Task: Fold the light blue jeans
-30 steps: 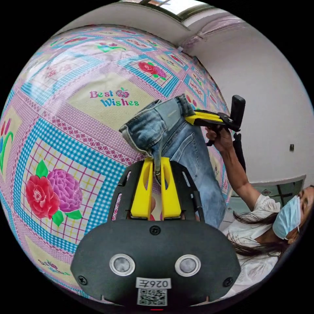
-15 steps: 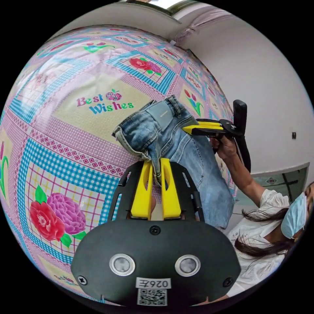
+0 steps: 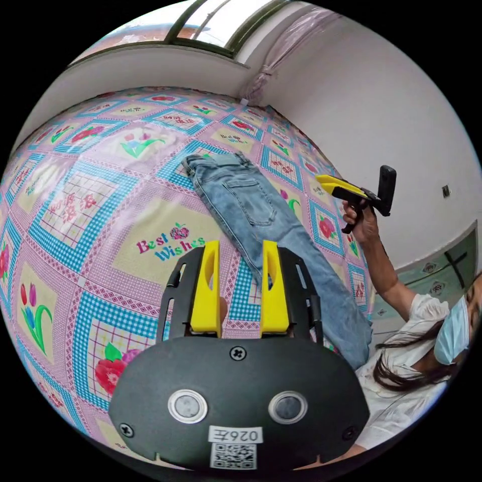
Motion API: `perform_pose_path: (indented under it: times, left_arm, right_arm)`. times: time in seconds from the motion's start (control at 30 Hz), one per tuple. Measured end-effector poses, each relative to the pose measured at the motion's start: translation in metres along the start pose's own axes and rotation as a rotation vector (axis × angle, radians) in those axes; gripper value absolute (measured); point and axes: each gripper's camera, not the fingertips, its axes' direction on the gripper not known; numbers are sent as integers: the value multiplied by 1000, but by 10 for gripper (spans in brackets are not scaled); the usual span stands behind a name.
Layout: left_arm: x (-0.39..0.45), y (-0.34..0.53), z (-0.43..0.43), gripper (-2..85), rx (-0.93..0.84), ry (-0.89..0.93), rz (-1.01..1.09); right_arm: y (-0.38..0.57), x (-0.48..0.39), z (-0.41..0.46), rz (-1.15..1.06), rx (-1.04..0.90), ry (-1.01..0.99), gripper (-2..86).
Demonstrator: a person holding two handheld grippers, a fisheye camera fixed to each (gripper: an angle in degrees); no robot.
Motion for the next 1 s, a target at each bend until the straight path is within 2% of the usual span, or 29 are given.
perform_pose_path:
  times: [0.13,0.17,0.2,0.23,0.27,0.33,0.4,0.5,0.57,0.63,0.7,0.73,0.77,0.8,0.83,0.87,1.0]
  left_arm:
    - [18,35,49,229,-75,110,-22]
    - [18,31,58,206,-103,114,-25]
    - [20,22,81,159,-209,119,-1]
    - [25,18,94,79,-286,45,45]
    - [26,20,93,40,-287,17,68]
    - [-17,49,69,9,-176,204,-108]
    - [-60,81,62,-1,-144,345,-267]
    - [-80,108,30,-3,-105,317,-373]
    - [-63,101,2,5,-83,240,-326]
    - [-41,73,-24,117,-60,172,-270]
    - [-28,46,-29,199,-67,117,-251]
    - [-20,28,-22,212,-103,107,-231]
    - [-15,18,-15,184,-137,109,-213]
    - [-5,2,6,129,-258,107,-156]
    - [4,-4,21,80,-365,-26,-105]
    - [6,-6,18,55,-359,-33,-87]
    - [-34,33,-22,51,-205,206,-334]
  right_arm:
    - [85,-17,-11,56,-41,-111,69]
    - [103,-22,-13,81,-44,-127,67]
    - [111,-24,-14,94,-47,-133,64]
    - [126,-29,-17,118,-46,-145,57]
    - [138,-34,-20,134,-46,-157,54]
    - [154,-41,-22,147,-84,-116,51]
    - [171,-44,-26,157,-113,-85,51]
    - [197,-45,-36,186,-147,-114,57]
    - [215,-45,-45,229,-150,-86,66]
    - [226,-46,-54,263,-138,-86,69]
    - [234,-51,-63,286,-131,-63,75]
    - [238,-55,-70,297,-124,-33,80]
    - [242,-60,-74,301,-123,6,84]
    - [243,-62,-74,298,-129,25,83]
    - [247,-66,-70,276,-175,71,82]
    - [252,-70,-66,254,-229,114,76]
    - [266,-79,-86,256,-238,178,65]
